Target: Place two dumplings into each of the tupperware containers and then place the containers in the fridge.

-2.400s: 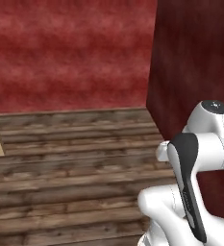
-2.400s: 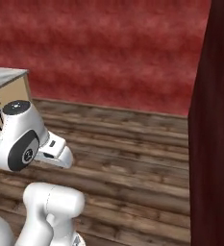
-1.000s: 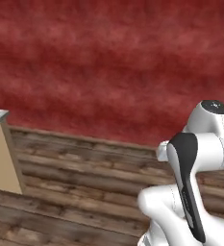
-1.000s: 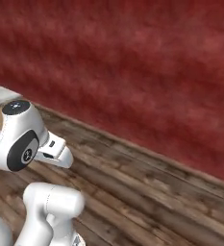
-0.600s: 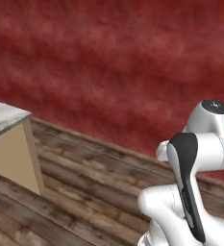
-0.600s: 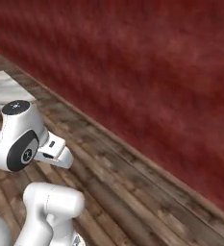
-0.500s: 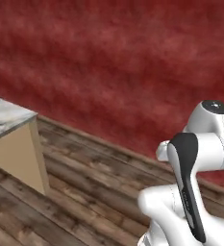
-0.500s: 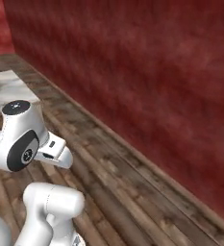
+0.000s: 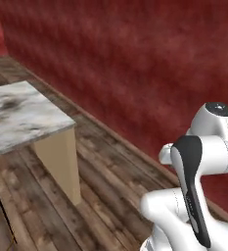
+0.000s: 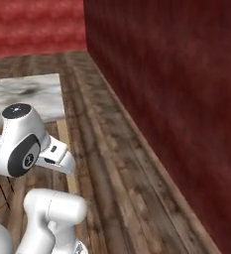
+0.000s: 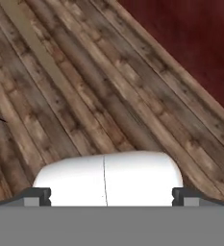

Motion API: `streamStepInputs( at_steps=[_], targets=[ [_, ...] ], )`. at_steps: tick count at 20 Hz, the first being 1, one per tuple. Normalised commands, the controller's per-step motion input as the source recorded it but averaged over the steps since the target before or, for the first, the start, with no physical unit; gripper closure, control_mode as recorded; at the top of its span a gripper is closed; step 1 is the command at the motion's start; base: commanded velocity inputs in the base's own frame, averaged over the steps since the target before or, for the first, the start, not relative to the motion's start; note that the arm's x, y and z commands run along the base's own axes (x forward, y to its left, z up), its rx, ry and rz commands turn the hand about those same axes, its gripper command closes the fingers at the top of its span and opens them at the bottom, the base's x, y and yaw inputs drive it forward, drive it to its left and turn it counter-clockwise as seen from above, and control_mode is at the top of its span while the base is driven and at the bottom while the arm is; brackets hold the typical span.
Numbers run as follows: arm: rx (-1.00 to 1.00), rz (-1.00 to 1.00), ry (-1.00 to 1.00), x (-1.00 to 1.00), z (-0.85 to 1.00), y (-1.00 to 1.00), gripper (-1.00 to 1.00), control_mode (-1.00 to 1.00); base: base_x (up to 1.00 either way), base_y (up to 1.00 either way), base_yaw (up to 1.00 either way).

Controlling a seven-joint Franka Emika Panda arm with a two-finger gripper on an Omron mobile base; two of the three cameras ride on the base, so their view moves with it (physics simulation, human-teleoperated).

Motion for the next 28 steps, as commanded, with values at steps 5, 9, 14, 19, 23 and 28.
streamStepInputs(
  at_steps=[5,9,14,19,23,28],
  targets=[
    [0.00,0.00,0.00,0.00,0.00,0.00,-1.00,1.00,1.00,-0.43,0.54],
    [0.00,0.00,0.00,0.00,0.00,0.00,-1.00,1.00,1.00,-0.61,0.46],
    [0.00,0.00,0.00,0.00,0.00,0.00,-1.00,1.00,1.00,-0.80,0.36],
    [0.00,0.00,0.00,0.00,0.00,0.00,-1.00,1.00,1.00,-0.85,0.33],
    [0.00,0.00,0.00,0.00,0.00,0.00,-1.00,1.00,1.00,-0.52,0.28],
    [0.00,0.00,0.00,0.00,0.00,0.00,-1.00,1.00,1.00,-0.41,0.28]
  ],
)
